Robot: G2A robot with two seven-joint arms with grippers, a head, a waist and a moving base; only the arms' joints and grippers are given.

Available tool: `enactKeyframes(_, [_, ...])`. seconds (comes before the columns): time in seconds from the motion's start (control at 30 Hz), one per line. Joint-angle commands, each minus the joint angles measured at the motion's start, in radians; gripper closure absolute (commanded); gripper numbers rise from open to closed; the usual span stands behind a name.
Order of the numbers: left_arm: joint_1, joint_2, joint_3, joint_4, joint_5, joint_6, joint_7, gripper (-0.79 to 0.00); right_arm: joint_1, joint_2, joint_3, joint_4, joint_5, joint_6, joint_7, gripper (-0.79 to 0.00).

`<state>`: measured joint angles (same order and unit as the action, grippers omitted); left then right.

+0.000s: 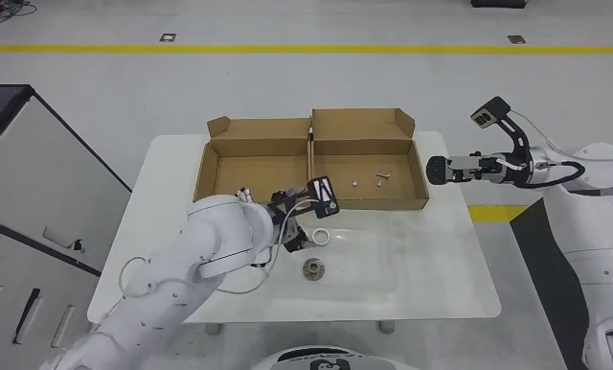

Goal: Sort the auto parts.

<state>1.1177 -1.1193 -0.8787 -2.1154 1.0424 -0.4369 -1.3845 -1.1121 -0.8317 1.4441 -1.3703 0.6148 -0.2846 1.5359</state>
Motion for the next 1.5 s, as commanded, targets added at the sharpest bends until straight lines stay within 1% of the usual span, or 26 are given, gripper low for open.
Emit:
enactKeyframes(0.0, [-0.065,0.003,0.067,0.036,-0.049,0.043,-0.041,-0.785,0.0,0.0,0.0,0.0,0.0,0.0,0.0,-0.785])
enactKeyframes(0.1, [-0.139,0.006,0.131,0.075,-0.11,0.089,-0.088,-0.785,0.0,0.0,0.0,0.0,0.0,0.0,0.0,-0.785])
enactKeyframes(0.2, [-0.19,0.009,0.179,0.111,-0.162,0.118,-0.117,-0.785,0.0,0.0,0.0,0.0,0.0,0.0,0.0,-0.785])
enactKeyframes(0.3, [-0.221,0.007,0.204,0.143,-0.224,0.134,-0.133,-0.785,0.0,0.0,0.0,0.0,0.0,0.0,0.0,-0.785])
enactKeyframes(0.37, [-0.233,0.004,0.205,0.16,-0.271,0.139,-0.135,-0.785,0.0,0.0,0.0,0.0,0.0,0.0,0.0,-0.785])
enactKeyframes(0.4, [-0.24,0.003,0.21,0.162,-0.262,0.133,-0.132,-0.785,0.0,0.0,0.0,0.0,0.0,0.0,0.0,-0.785])
enactKeyframes(0.87, [-0.235,0.003,0.213,0.168,-0.254,0.131,-0.126,-0.785,0.0,0.0,0.0,0.0,0.0,0.0,0.0,-0.785])
enactKeyframes(0.93, [-0.227,0.005,0.225,0.177,-0.237,0.13,-0.129,-0.785,0.0,0.0,0.0,0.0,0.0,0.0,0.0,-0.785])
enactKeyframes(1.0, [-0.249,0.004,0.268,0.188,-0.197,0.15,-0.148,-0.785,0.0,0.0,0.0,0.0,0.0,0.0,0.0,-0.785])
enactKeyframes(1.1, [-0.293,-0.006,0.32,0.222,-0.241,0.153,-0.151,-0.785,0.0,0.0,0.0,0.0,0.0,0.0,0.0,-0.785])
enactKeyframes(1.17, [-0.327,-0.016,0.346,0.273,-0.271,0.157,-0.151,-0.785,0.0,0.0,0.0,0.0,0.0,0.0,0.0,-0.785])
enactKeyframes(1.33, [-0.396,-0.048,0.421,0.346,-0.321,0.203,-0.151,-0.785,0.0,0.0,0.0,0.0,0.0,0.0,0.0,-0.785])
enactKeyframes(1.43, [-0.421,-0.065,0.449,0.364,-0.333,0.226,-0.151,-0.785,0.0,0.0,0.0,0.0,0.0,0.0,0.0,-0.785])
enactKeyframes(1.47, [-0.424,-0.067,0.452,0.364,-0.329,0.225,-0.151,-0.785,0.0,0.0,0.0,0.0,0.0,0.0,0.0,-0.785])
